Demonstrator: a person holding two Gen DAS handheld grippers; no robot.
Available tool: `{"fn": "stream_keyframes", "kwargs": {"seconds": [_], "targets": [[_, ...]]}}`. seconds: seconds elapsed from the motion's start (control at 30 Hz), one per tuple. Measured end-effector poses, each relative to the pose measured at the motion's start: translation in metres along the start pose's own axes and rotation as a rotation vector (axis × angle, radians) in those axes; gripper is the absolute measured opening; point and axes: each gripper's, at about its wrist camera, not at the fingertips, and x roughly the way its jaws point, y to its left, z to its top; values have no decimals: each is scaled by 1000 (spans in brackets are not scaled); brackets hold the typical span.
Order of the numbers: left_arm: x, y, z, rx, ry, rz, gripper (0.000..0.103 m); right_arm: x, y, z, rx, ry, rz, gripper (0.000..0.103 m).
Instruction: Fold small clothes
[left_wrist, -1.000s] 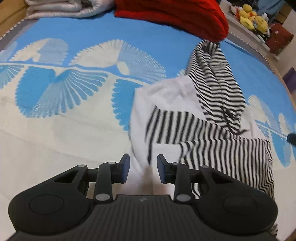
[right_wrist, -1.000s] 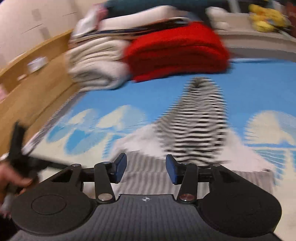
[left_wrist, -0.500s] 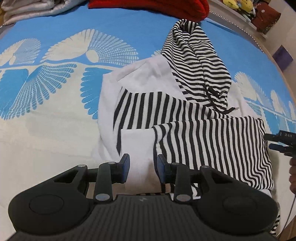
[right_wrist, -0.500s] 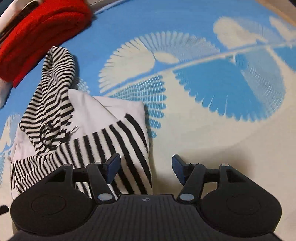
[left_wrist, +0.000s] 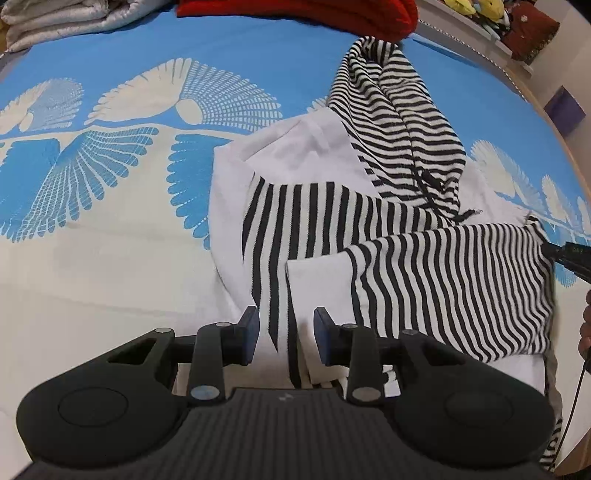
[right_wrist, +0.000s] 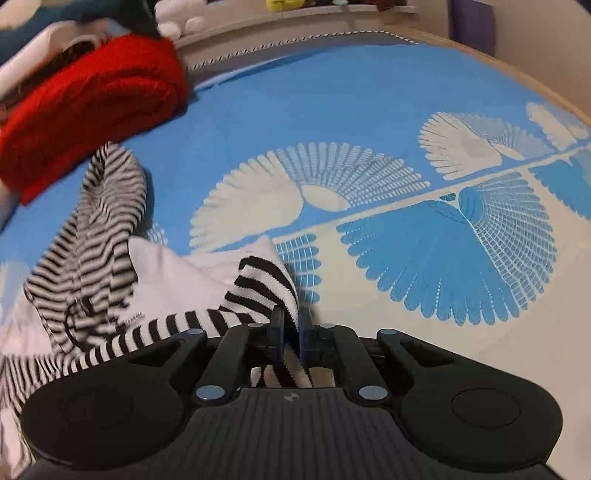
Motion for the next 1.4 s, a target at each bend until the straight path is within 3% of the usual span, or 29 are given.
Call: {"fn": "stream_keyframes", "kwargs": {"seconds": [0.03, 0.17, 0.23, 0.3, 0.4, 0.43, 0.5, 0.53, 0.67, 0.83, 0.9, 1.07, 1.2, 1.4], "targets": [[0, 0, -1, 7, 0, -3, 36, 1, 0, 0, 14, 15, -14, 9], [-3, 2, -1, 6, -3, -9, 36, -11, -1, 3, 29, -4, -44, 26], [-4, 4, -1, 1, -5, -11, 36, -25, 5, 4, -9, -34, -12, 31], [-4, 3, -1, 2, -4, -10, 36, -34, 13, 1, -68, -17, 86, 35], [-4, 0, -2, 11, -3, -11, 36, -24, 17, -14, -103, 167, 273, 39], [-5, -1, -2, 11, -3, -12, 36, -17, 18, -24, -134, 222, 265, 39], [-6, -1, -3, 9, -7, -15, 36, -3, 20, -42, -223, 290, 169, 39], [-7, -1, -4, 9, -7, -18, 36, -1, 20, -47, -248, 292, 141, 39], [0, -6, -8, 38, 3, -34, 36, -13, 15, -43, -217, 233, 179, 40], [42, -12, -28, 142, 129, 91, 38, -13, 24, -59, -361, 244, 64, 40], [40, -9, -27, 129, 125, 86, 38, -26, 33, -54, -360, 225, 63, 40], [6, -9, -15, 91, 27, 42, 38, -77, 63, -33, -375, 55, 115, 40], [-13, -15, -9, 99, -45, 39, 44, -122, 89, -17, -318, -91, 228, 41], [-24, -7, -5, 60, -116, 59, 54, -146, 115, -17, -275, -189, 341, 48]]}}
